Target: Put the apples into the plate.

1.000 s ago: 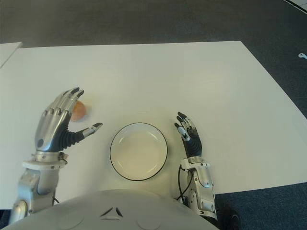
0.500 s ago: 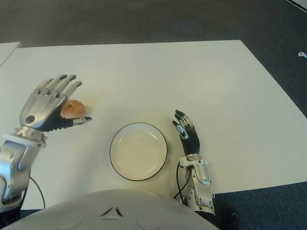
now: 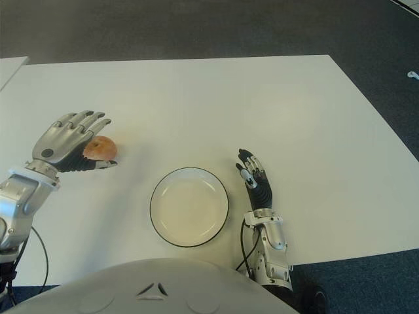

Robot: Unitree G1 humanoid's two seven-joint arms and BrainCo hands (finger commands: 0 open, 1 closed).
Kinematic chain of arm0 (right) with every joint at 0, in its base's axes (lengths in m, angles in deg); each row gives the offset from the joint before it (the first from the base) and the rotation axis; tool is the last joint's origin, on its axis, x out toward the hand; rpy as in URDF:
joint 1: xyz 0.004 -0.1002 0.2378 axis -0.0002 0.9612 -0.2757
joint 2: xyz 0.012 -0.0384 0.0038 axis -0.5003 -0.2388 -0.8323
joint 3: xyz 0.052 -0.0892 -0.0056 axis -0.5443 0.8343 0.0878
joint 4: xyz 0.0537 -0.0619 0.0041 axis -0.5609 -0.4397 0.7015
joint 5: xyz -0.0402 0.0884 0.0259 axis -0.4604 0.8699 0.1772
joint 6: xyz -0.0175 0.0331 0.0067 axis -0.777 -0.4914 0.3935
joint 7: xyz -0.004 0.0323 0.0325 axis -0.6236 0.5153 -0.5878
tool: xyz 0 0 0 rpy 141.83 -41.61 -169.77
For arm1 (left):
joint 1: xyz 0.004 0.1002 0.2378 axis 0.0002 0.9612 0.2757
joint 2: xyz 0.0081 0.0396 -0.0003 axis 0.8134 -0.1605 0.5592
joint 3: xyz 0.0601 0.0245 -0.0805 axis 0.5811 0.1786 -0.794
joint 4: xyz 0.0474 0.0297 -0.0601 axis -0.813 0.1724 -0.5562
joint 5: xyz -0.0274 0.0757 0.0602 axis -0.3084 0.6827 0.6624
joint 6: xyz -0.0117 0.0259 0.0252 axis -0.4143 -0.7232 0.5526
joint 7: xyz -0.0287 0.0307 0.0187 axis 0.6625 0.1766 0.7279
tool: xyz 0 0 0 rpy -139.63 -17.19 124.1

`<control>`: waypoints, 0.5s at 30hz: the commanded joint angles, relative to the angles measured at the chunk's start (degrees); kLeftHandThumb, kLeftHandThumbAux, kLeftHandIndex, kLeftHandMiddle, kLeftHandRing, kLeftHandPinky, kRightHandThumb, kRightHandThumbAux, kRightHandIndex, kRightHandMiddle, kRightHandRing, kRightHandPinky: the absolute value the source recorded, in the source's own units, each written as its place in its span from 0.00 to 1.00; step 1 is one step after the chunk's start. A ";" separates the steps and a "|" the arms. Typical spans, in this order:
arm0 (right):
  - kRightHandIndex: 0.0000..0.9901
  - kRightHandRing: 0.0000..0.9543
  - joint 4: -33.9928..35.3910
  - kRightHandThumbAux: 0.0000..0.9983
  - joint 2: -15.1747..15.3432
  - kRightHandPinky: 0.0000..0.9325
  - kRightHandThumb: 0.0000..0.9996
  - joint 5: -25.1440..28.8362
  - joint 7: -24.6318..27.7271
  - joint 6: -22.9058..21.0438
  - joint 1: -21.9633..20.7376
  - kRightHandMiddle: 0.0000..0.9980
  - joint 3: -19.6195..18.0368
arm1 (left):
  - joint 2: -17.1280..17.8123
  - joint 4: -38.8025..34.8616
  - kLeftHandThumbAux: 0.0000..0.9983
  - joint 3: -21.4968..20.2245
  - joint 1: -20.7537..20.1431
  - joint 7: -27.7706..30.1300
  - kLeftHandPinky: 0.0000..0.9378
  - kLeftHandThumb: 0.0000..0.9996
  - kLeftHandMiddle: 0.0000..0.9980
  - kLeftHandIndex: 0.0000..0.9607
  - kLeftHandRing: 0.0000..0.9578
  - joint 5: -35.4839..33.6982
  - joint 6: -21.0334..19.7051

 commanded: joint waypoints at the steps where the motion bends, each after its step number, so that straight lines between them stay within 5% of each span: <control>1: 0.16 0.04 -1.76 0.53 -0.40 0.00 0.29 -0.21 -0.03 -0.03 0.38 0.14 -0.02 | 1.82 4.28 0.33 1.98 -1.83 -0.89 0.04 0.28 0.00 0.03 0.00 -1.01 1.17; 15: 0.16 0.04 -2.32 0.52 -0.43 0.00 0.27 -0.74 -0.43 1.24 0.23 0.13 -0.29 | 6.00 12.28 0.34 4.25 -3.01 -3.06 0.03 0.25 0.00 0.02 0.00 -2.05 2.20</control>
